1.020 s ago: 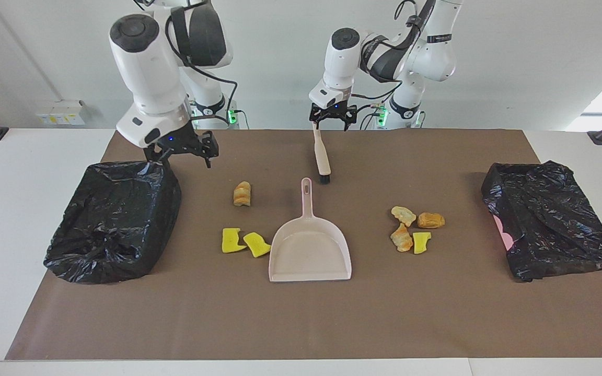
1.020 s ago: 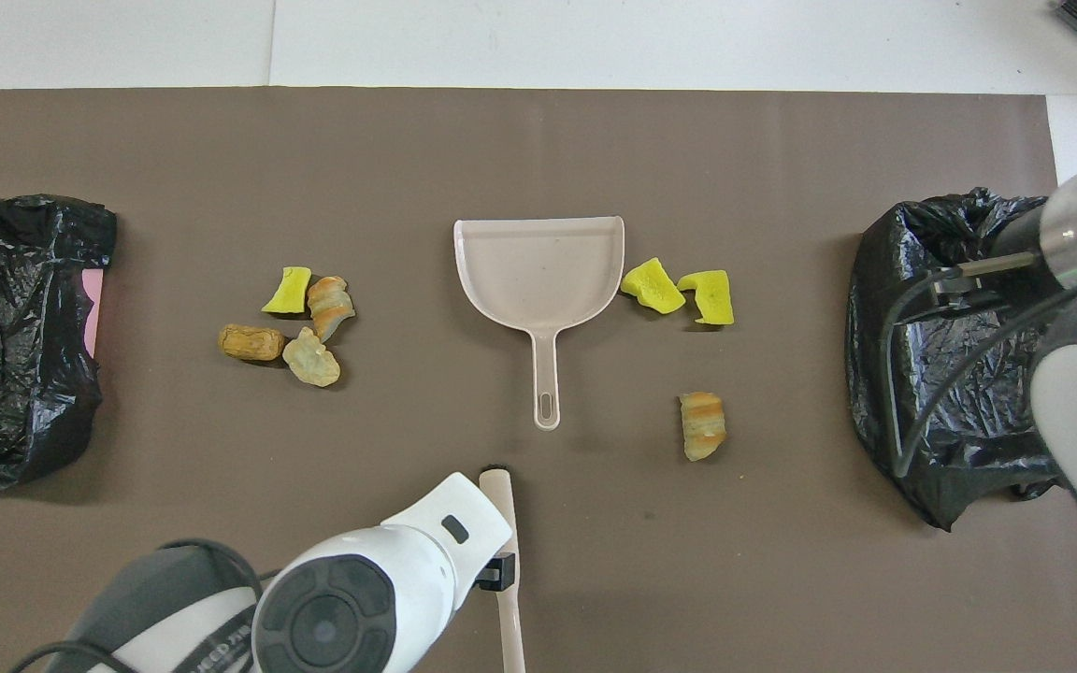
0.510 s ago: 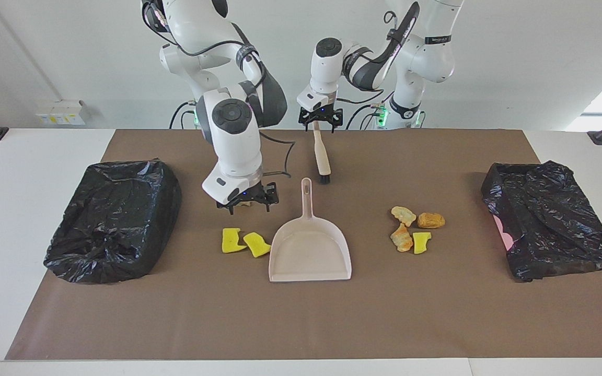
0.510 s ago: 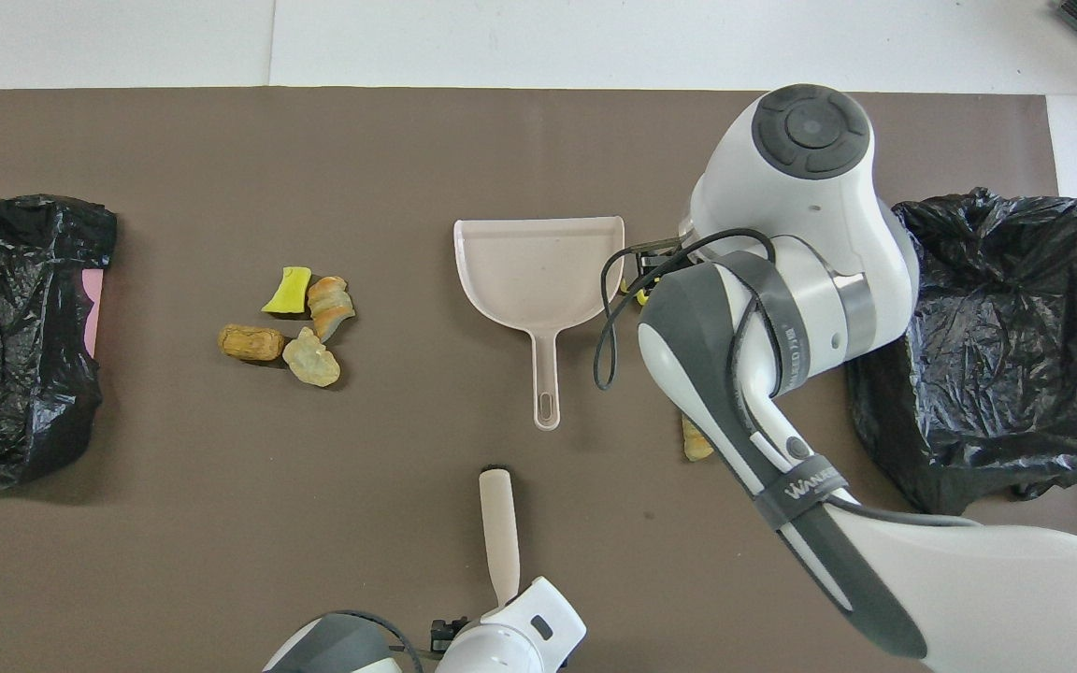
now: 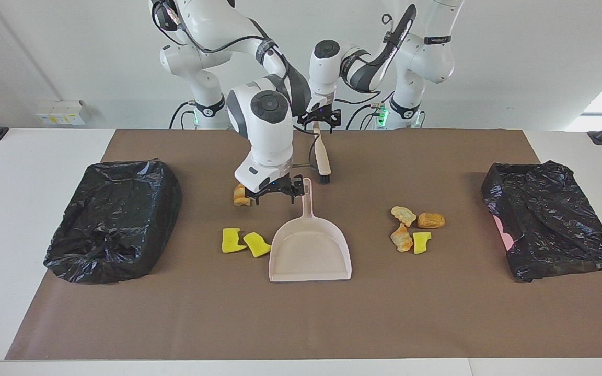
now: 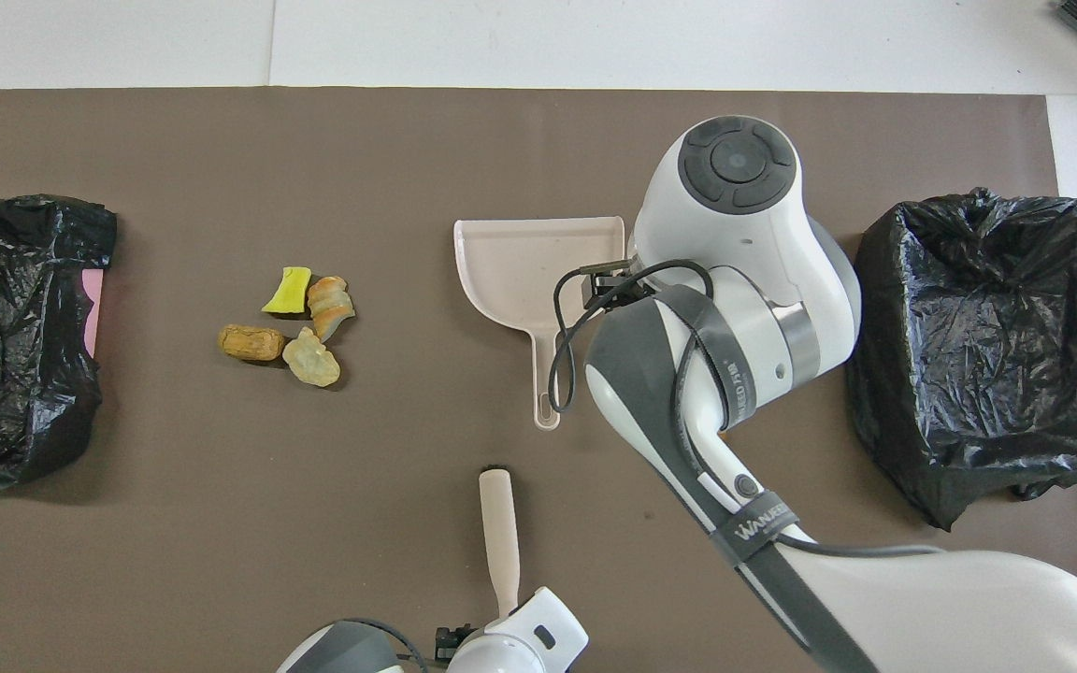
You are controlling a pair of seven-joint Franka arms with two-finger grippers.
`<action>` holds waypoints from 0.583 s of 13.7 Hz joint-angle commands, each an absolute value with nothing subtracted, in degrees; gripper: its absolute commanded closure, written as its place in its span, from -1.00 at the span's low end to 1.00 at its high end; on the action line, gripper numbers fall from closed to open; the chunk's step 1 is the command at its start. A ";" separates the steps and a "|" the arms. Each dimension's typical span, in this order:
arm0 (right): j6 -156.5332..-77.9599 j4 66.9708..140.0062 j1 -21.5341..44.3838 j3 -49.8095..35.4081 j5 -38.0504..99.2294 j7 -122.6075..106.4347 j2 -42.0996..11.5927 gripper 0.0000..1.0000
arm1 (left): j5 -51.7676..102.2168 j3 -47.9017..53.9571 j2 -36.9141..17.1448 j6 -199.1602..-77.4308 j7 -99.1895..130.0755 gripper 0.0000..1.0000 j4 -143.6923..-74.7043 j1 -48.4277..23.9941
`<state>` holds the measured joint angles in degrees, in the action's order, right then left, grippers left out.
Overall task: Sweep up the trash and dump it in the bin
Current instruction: 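Grasp the dustpan handle with the right gripper while the left gripper grasps the brush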
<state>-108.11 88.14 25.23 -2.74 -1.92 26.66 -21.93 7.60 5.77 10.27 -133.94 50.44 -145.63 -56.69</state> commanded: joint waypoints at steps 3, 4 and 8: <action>-109.08 89.65 25.13 -2.90 1.58 27.69 -21.27 -1.00 | 8.44 4.57 9.41 -134.65 52.47 0.36 -144.94 -57.57; -109.25 90.26 25.14 -2.99 1.67 27.77 -21.36 -1.00 | 8.44 4.57 9.58 -134.13 52.47 0.65 -144.41 -57.39; -114.32 91.66 29.26 -3.25 1.76 33.56 -25.21 -1.00 | 8.44 4.22 10.19 -131.05 51.25 1.00 -143.18 -56.17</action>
<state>-109.94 89.93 28.11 -3.16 1.20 30.46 -23.03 7.75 4.77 9.74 -133.30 51.80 -144.19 -56.62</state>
